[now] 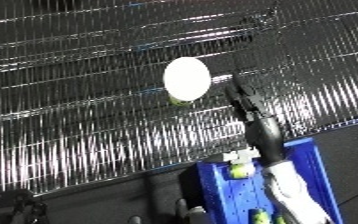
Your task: Pick up the object and place it into the box
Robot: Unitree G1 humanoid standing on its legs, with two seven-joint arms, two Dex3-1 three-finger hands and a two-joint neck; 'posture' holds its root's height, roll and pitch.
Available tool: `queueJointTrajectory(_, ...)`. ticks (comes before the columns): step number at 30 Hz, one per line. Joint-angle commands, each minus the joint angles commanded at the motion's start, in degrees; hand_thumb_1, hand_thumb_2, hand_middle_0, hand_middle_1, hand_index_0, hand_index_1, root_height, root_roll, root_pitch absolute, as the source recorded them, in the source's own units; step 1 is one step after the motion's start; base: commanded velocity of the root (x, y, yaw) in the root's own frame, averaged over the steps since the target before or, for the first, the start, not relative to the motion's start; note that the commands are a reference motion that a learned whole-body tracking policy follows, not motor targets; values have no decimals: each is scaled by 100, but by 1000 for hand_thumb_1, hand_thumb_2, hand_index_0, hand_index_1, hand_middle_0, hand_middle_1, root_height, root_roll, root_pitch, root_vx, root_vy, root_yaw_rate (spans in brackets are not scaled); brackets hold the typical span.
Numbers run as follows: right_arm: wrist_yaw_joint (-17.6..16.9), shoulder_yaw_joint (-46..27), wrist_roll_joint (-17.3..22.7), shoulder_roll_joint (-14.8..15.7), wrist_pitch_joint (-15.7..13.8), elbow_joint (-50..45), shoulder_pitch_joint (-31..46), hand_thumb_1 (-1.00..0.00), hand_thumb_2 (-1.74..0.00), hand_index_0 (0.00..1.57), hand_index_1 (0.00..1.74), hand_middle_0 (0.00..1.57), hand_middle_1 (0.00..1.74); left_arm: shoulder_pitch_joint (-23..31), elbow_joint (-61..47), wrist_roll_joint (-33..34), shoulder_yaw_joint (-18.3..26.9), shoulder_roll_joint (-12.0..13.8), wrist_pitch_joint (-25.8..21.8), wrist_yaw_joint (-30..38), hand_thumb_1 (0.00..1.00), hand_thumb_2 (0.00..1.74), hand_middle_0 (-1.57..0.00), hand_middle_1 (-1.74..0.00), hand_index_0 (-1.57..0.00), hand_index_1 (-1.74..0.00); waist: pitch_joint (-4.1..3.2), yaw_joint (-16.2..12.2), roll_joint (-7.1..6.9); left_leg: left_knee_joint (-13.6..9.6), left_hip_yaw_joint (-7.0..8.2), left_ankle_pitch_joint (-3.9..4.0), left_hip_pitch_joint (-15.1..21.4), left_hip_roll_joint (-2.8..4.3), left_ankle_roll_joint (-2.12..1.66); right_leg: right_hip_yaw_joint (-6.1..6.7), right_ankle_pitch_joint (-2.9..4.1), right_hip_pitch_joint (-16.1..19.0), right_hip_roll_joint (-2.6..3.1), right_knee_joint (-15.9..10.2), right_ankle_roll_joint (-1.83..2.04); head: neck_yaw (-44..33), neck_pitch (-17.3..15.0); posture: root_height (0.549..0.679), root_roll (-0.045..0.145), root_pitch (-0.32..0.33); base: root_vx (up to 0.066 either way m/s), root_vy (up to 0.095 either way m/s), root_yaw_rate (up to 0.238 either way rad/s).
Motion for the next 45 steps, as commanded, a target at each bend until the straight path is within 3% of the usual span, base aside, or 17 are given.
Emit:
queueJointTrajectory(13,-432,263,80,-58,-134,843,-992,0,0,0,0,0,0,-268,-64,-177,-266,133,33,305,1000,1740,-1570,-1740,-1570,-1740,0,138,158,303,-2,-77,-319,-78,29,-23,-98,-346,-37,331,-48,65,265,584,57,23,26,23,68)
queueJointTrajectory(29,-388,551,263,-353,-44,1660,-1950,0,0,0,0,0,0,-268,-50,-421,-437,182,-100,382,1000,1740,-1570,-1740,-1570,-1740,0,327,279,545,-12,-117,-727,-133,73,-117,-173,-730,-21,532,-114,603,811,576,58,66,4,22,50)
queueJointTrajectory(37,-261,631,601,-375,88,2114,-2368,-400,-696,628,696,628,696,-338,-80,-491,-506,200,-115,365,1000,1740,-1570,-1740,-1570,-1740,0,409,329,528,-37,-106,-811,-158,100,-132,-162,-810,-2,523,-127,861,1044,577,54,79,-17,2,13)
queueJointTrajectory(43,-180,669,621,-363,89,2372,-2582,-700,-1218,1099,1218,1099,1218,-396,-86,-497,-527,175,-119,359,1000,1740,-1570,-1740,-1570,-1740,0,440,345,484,-54,-100,-796,-168,108,-132,-150,-804,8,490,-133,962,1123,578,53,82,-17,2,1)
queueJointTrajectory(44,-180,669,621,-363,89,2372,-2582,-700,-1218,1099,1218,1099,1218,-396,-86,-497,-527,175,-119,359,1000,1740,-1570,-1740,-1570,-1740,0,440,345,484,-54,-100,-796,-168,108,-132,-150,-804,8,490,-133,962,1123,578,53,82,-19,1,2)
queueJointTrajectory(45,-176,675,585,-361,114,2416,-2628,-800,-1392,1256,1392,1256,1392,-408,-94,-488,-528,156,-110,362,1000,1740,-1570,-1740,-1570,-1740,0,444,346,458,-55,-94,-785,-171,108,-129,-137,-797,12,466,-133,1000,1124,579,53,83,-21,-2,-4)
